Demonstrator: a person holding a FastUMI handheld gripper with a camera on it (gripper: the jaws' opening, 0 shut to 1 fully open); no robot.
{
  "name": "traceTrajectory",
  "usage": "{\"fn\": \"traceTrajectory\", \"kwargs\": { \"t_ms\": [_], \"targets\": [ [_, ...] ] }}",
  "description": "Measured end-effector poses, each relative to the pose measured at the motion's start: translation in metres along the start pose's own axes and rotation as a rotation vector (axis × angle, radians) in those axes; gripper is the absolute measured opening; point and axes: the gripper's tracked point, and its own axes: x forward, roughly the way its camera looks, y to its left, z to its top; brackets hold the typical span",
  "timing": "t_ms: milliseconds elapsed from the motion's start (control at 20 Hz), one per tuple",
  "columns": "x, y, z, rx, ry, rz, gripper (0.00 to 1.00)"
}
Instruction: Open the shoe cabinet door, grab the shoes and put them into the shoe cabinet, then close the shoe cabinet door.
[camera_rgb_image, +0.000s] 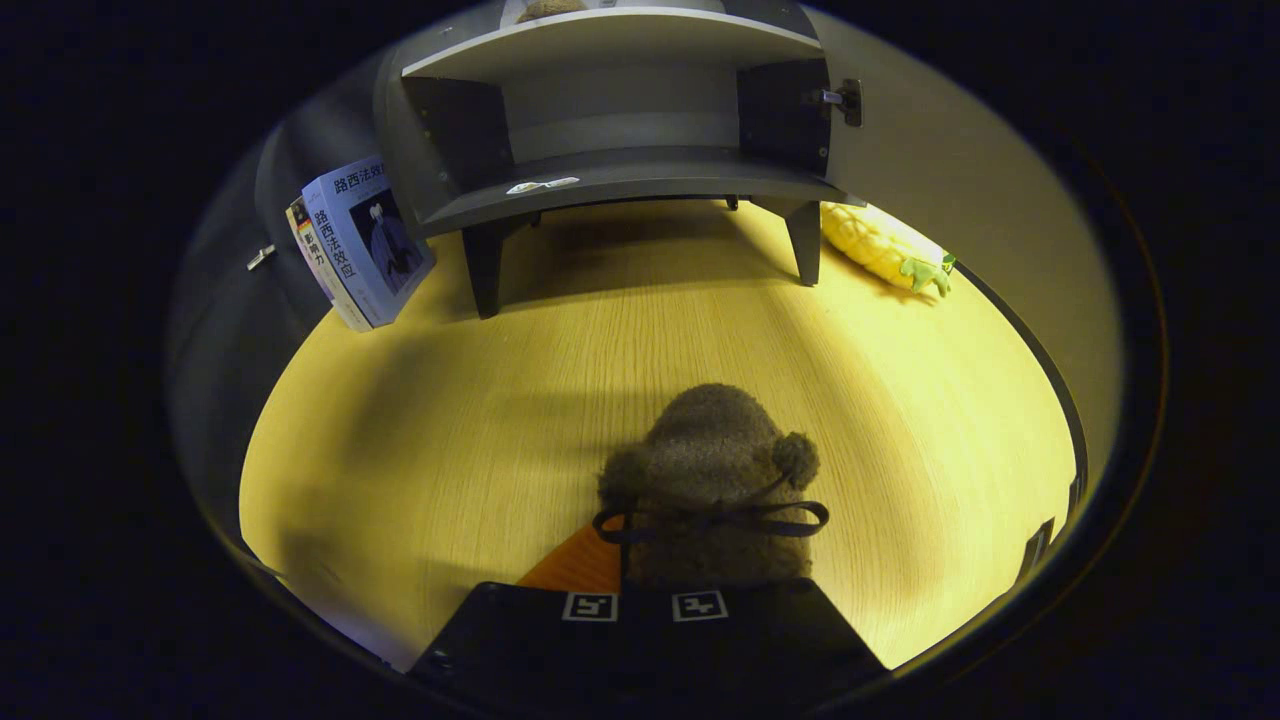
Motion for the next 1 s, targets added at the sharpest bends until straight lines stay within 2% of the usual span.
{"fn": "traceTrajectory", "kwargs": {
  "t_ms": [200, 350, 650, 850, 1000],
  "targets": [
    [-0.012, -0.004, -0.001, 0.010, 0.030, -0.009, 0.05],
    [-0.044, -0.004, 0.014, 0.008, 0.007, -0.007, 0.05],
    [-0.153, 0.012, 0.068, 0.030, -0.090, 0.065, 0.05],
    [-0.204, 0.021, 0.090, 0.021, -0.130, 0.074, 0.05],
    [-0.239, 0.021, 0.126, 0.025, -0.210, 0.068, 0.05]
  ]
}}
